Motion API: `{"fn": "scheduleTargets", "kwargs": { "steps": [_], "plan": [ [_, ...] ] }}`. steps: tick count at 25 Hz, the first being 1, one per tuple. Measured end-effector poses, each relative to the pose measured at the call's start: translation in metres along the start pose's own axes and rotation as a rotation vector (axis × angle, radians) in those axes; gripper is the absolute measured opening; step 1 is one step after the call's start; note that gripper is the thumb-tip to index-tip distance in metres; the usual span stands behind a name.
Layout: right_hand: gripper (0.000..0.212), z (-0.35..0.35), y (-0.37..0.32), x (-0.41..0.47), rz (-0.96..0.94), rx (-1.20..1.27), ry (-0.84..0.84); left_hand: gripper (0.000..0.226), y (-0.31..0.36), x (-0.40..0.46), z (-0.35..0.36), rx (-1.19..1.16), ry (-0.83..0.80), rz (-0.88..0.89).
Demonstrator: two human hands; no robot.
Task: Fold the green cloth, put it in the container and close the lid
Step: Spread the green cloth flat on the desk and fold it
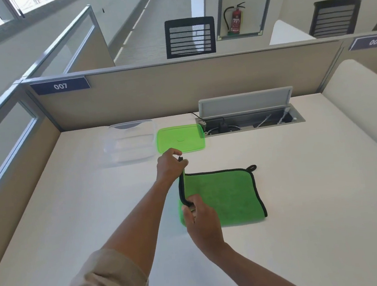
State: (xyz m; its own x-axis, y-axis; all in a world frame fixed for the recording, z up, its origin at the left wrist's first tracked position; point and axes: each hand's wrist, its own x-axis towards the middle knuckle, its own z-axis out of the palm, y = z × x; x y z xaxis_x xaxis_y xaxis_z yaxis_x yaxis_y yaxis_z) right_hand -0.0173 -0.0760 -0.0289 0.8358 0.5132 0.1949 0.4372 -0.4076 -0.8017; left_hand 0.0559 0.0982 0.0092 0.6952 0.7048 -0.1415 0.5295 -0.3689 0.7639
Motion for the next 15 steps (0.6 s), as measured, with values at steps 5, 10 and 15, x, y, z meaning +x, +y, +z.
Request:
{"fn": "scheduleTargets", "kwargs": {
  "steps": [5, 10, 15],
  "plan": [
    [0.006, -0.037, 0.02, -0.001, 0.132, 0.105, 0.119, 0.033, 0.035, -0.013, 0.038, 0.001, -0.007, 0.047],
    [0.005, -0.072, 0.052, -0.003, 0.274, 0.081, 0.201, 0.033, 0.06, -0.02, 0.084, -0.01, -0.055, 0.051],
    [0.009, -0.102, 0.089, -0.002, 0.428, -0.003, 0.199, 0.031, 0.07, -0.021, 0.129, 0.011, -0.102, 0.039]
  ]
}}
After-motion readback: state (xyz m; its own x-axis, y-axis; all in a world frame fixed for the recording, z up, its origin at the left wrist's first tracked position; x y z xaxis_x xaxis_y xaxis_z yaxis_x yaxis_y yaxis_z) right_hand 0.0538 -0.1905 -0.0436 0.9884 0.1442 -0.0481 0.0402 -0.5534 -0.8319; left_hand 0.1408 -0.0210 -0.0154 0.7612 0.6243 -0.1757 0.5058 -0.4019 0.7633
